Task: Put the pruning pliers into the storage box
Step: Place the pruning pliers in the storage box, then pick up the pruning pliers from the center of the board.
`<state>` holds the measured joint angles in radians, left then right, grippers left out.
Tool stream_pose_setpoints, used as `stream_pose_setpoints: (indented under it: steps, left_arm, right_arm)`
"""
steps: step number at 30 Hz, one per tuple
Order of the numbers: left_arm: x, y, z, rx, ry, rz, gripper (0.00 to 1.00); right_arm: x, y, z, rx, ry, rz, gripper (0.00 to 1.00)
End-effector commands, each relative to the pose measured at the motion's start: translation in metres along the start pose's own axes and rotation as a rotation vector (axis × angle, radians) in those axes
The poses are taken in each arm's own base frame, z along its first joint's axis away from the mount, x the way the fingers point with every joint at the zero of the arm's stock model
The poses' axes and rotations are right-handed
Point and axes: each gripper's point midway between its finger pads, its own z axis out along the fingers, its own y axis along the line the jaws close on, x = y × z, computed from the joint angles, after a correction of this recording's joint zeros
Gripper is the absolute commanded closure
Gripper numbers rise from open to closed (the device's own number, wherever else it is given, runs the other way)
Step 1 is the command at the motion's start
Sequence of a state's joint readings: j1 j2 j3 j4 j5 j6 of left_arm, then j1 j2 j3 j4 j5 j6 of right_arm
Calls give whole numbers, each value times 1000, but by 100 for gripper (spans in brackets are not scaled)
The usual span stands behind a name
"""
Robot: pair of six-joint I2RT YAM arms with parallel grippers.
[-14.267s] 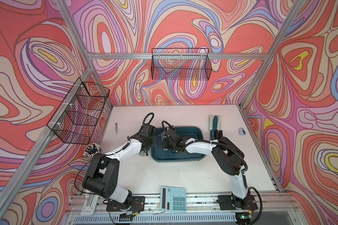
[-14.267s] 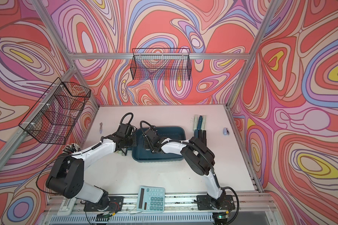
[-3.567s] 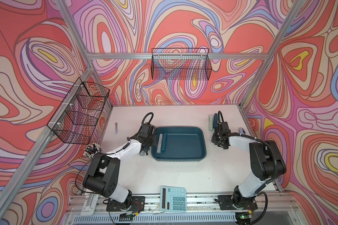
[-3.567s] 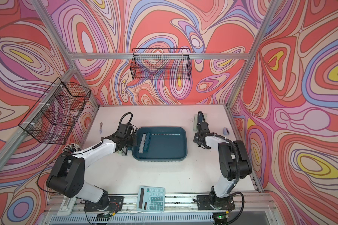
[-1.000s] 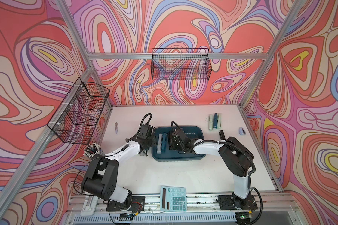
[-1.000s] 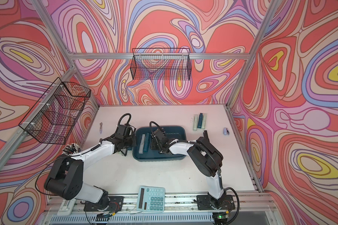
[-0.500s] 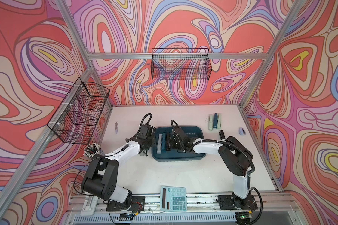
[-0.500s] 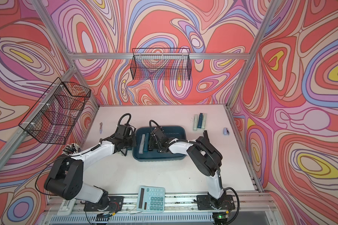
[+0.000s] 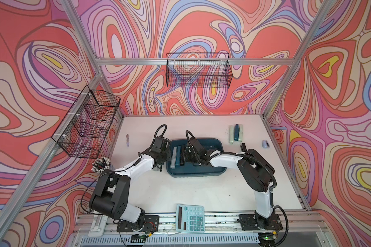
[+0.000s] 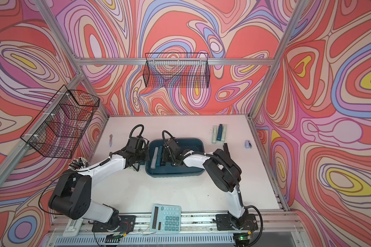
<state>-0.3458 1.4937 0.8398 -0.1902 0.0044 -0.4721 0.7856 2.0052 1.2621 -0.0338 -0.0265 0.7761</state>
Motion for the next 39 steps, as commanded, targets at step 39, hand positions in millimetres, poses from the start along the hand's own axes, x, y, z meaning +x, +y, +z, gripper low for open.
stream_pose_setpoints:
  steps: [39]
  left_arm:
    - [16, 3, 3, 4, 59, 41, 96]
  right_arm:
    - [-41, -302, -245, 787, -4, 81, 29]
